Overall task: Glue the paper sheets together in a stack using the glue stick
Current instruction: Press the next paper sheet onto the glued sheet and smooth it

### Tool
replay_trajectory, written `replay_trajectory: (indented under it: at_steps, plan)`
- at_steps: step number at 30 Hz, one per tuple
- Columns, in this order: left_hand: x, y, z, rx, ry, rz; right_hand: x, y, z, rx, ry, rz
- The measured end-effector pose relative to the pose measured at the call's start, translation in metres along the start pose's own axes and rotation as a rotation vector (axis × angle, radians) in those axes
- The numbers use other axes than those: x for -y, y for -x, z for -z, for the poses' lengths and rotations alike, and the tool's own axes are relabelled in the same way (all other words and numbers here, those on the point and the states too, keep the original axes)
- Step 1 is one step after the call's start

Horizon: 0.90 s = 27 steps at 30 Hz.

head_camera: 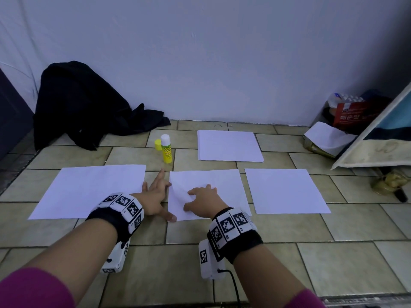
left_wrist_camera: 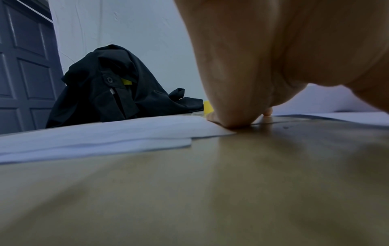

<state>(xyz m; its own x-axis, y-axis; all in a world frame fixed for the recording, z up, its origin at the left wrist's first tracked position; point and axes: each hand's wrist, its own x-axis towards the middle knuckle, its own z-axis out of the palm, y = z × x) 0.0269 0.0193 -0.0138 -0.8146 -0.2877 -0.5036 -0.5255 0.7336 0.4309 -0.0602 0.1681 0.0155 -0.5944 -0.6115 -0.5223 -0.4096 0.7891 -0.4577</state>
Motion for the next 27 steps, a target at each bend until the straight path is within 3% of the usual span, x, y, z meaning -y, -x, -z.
replay_trajectory:
  at_steps: [10,14,21,27]
  plan:
    - [-0.003,0.004,0.002,0.004,0.012,0.011,0.001,0.006,0.002,0.027,0.046,0.009]
    - [-0.004,0.010,0.007,0.064,-0.070,-0.022,0.002,0.007,0.002,0.035,0.045,0.007]
    - [0.018,0.000,0.009,0.099,-0.037,-0.048,0.000,0.001,0.000,0.032,0.023,-0.014]
    - [0.002,-0.002,0.009,0.068,0.035,-0.064,0.000,-0.001,0.000,0.032,0.039,-0.017]
